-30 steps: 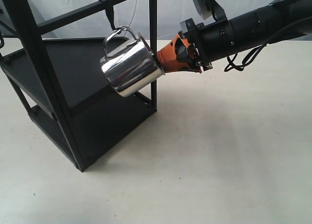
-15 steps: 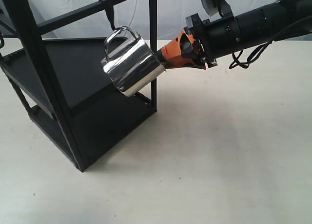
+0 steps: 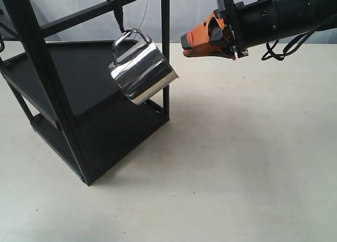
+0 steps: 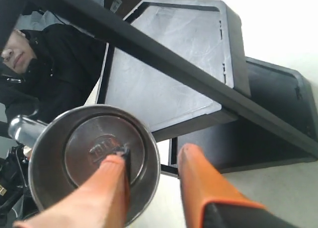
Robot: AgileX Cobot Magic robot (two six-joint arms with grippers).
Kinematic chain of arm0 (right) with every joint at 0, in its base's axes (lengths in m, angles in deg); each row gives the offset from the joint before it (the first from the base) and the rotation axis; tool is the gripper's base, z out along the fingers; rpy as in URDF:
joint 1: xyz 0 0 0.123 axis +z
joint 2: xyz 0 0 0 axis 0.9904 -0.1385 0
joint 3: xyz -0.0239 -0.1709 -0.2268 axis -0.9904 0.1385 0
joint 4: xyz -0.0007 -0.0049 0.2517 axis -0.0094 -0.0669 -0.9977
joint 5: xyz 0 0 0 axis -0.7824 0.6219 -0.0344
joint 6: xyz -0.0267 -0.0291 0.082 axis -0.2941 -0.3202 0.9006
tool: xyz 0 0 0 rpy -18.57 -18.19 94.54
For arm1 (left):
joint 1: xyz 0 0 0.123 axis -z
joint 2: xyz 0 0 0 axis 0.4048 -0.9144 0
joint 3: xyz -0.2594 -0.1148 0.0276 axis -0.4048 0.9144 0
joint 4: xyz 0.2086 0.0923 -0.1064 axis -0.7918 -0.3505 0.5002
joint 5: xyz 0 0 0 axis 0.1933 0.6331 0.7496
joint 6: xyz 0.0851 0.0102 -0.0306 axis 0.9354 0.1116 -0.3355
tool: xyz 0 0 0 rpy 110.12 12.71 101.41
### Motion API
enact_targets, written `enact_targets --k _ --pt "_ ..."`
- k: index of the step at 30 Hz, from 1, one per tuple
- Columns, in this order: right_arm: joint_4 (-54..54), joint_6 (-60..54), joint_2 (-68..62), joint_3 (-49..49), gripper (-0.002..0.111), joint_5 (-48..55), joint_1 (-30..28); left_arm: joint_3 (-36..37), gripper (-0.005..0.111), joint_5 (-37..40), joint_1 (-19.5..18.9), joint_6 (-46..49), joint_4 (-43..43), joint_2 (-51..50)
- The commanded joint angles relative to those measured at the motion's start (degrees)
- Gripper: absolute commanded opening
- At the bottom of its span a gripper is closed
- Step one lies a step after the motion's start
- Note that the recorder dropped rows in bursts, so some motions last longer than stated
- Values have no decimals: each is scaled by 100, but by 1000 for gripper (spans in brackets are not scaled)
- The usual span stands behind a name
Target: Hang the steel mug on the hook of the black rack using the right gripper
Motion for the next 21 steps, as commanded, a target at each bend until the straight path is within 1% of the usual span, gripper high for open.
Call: enact_targets --k 1,2,5,8,10,12,14,16,21 --pt "159 -28 311 2 4 -6 -277 -2 2 -39 22 -8 43 30" --pt "211 -28 371 2 0 -6 -344 -2 2 -39 22 -8 43 30" --pt "417 -28 641 2 0 -6 -602 -2 2 -17 22 -8 43 30" --pt "976 -11 1115 2 -1 -6 -749 -2 2 4 22 -8 43 30" --pt "1863 325 1580 2 -1 -614 -745 -2 2 4 22 -8 43 30" --pt "2862 947 2059 80 -1 -1349 -737 -2 2 19 22 -8 43 30" --pt "3547 1434 2669 332 -1 -2004 -737 -2 2 18 22 -8 31 30" --pt "3859 1678 3256 702 -1 -2531 -745 -2 2 18 22 -8 31 30" --pt "3827 1668 4762 2112 -1 -3825 -737 -2 2 -31 22 -8 -5 30"
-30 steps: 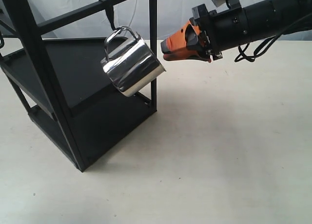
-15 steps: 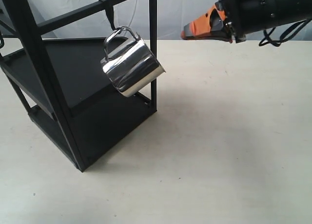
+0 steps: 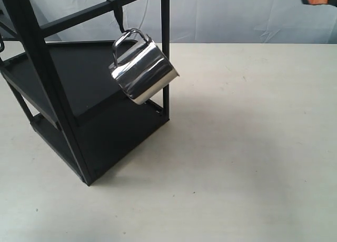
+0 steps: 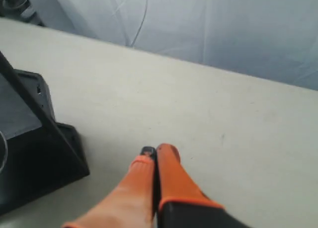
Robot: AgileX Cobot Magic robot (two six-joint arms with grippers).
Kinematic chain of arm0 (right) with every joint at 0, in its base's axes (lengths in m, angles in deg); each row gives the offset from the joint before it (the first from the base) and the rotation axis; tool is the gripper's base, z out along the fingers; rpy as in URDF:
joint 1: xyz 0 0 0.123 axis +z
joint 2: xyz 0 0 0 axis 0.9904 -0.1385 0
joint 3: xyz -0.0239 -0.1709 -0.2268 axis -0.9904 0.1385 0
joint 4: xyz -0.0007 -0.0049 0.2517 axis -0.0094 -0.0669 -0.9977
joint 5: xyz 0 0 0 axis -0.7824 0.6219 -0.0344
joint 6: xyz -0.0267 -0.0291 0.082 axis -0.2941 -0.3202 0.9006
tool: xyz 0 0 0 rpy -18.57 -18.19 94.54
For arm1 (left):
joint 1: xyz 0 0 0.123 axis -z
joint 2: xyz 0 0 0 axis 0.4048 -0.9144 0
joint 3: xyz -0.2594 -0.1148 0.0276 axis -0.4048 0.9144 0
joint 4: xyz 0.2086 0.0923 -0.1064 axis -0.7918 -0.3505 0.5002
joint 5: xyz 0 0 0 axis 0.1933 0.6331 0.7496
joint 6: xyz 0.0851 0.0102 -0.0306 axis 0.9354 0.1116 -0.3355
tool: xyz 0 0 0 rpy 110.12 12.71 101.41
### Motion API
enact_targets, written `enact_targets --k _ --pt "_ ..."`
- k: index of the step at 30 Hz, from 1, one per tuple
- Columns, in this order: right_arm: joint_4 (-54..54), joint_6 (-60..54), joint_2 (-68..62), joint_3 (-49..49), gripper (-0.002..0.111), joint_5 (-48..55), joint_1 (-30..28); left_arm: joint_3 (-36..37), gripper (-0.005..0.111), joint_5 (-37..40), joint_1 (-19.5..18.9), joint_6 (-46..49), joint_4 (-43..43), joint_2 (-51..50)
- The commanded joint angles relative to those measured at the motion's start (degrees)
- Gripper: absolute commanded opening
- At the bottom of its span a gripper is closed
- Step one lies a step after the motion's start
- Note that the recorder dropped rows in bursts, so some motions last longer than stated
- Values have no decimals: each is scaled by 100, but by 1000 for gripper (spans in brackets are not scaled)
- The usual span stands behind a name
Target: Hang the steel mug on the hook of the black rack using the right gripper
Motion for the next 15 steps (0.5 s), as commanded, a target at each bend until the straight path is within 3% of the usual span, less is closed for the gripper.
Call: enact_targets --k 1,7,15 --pt "100 91 1334 1280 -1 -1201 -19 -2 2 -31 22 -8 -20 30" --pt "-175 105 2602 2410 -1 -1738 -19 -2 2 -31 22 -8 -20 30" --pt "-175 105 3403 2543 -1 -1573 -19 -2 2 -31 22 -8 -35 30"
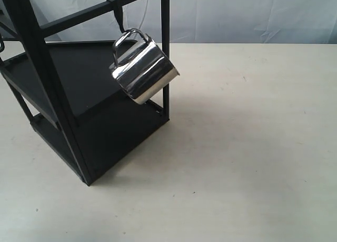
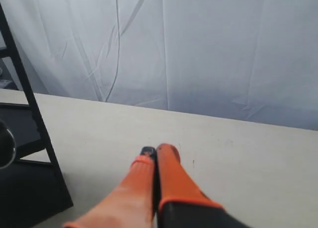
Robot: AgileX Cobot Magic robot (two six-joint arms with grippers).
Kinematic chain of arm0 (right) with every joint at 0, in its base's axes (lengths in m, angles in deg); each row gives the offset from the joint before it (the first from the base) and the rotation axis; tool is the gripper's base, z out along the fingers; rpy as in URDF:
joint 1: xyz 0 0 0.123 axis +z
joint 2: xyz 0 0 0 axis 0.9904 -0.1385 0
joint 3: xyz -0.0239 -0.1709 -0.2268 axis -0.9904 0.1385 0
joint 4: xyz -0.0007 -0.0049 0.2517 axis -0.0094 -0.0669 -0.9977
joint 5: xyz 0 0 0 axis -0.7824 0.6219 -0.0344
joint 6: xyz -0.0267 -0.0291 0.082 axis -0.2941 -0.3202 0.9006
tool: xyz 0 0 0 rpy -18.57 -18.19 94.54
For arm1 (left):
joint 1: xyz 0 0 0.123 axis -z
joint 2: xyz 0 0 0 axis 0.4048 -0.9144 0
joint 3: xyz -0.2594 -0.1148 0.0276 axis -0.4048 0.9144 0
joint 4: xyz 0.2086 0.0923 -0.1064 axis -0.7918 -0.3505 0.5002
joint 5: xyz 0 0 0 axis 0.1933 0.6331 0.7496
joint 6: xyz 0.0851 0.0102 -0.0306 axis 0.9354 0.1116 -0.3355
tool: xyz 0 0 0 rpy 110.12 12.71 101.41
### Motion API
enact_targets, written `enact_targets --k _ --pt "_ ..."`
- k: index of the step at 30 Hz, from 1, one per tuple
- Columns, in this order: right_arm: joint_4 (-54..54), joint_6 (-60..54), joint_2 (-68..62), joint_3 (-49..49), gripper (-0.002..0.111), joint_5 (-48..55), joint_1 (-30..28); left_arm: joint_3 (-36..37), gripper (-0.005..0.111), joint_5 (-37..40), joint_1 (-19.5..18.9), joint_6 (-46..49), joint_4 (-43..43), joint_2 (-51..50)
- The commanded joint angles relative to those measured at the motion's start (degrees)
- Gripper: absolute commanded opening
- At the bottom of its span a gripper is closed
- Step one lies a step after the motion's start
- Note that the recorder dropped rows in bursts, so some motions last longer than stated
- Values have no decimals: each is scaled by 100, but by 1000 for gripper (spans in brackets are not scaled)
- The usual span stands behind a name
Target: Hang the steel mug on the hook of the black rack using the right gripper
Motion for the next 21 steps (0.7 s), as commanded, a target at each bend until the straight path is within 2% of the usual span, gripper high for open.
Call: enact_targets --k 1,11,17,21 --pt "-32 17 303 38 -1 -16 -19 -2 2 -31 22 -8 -24 30" --pt "45 4 731 291 -1 -386 91 -2 2 -34 22 -8 -31 30" --pt "907 1044 1665 1311 -1 -1289 -27 -2 2 -34 22 -8 -31 30" --pt "1078 1277 2089 1934 -1 -1607 -258 -2 2 -34 22 -8 -31 30"
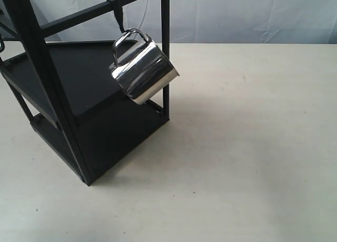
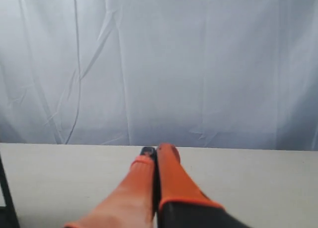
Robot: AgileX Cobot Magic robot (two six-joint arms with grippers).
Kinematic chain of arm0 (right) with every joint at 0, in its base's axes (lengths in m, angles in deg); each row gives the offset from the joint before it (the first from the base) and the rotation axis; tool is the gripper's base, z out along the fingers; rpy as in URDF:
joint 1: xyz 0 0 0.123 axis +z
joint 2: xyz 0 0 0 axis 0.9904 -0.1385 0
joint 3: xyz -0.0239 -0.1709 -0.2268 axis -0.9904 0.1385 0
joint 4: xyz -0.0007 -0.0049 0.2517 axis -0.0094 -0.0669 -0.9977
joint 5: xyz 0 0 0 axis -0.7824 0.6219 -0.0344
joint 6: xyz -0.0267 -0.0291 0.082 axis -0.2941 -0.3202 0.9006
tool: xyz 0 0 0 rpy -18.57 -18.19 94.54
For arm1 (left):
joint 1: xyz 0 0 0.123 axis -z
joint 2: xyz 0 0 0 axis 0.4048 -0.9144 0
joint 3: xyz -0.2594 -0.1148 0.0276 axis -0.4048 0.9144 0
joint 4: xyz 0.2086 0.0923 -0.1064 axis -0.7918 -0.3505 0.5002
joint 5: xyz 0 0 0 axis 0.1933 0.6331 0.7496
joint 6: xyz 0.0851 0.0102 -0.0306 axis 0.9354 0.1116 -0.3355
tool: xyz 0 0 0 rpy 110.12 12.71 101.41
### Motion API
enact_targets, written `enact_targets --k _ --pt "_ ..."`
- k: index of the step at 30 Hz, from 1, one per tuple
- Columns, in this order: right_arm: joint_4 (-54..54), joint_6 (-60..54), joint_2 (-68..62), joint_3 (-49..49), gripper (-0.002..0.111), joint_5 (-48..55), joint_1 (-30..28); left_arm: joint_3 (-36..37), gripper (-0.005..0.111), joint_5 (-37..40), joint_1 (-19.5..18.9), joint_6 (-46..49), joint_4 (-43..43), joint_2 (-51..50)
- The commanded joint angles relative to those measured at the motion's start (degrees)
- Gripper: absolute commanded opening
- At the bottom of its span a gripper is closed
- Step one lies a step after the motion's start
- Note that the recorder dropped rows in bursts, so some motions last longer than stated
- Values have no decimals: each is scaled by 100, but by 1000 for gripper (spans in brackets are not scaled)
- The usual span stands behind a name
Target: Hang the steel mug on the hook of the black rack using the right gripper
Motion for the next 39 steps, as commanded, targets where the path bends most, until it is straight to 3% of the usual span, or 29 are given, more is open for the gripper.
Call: enact_targets --k 1,11,22,39 --pt "227 278 456 695 -1 -370 -272 -2 2 -34 22 -8 -31 30" --pt "1766 2328 784 1705 -1 -430 -505 -2 2 -34 22 -8 -31 30" --pt "2017 2338 794 2250 -1 -493 -505 -2 2 -34 22 -8 -31 30" --pt "2451 2340 794 2250 -1 88 -505 -2 2 -34 22 -8 -31 30"
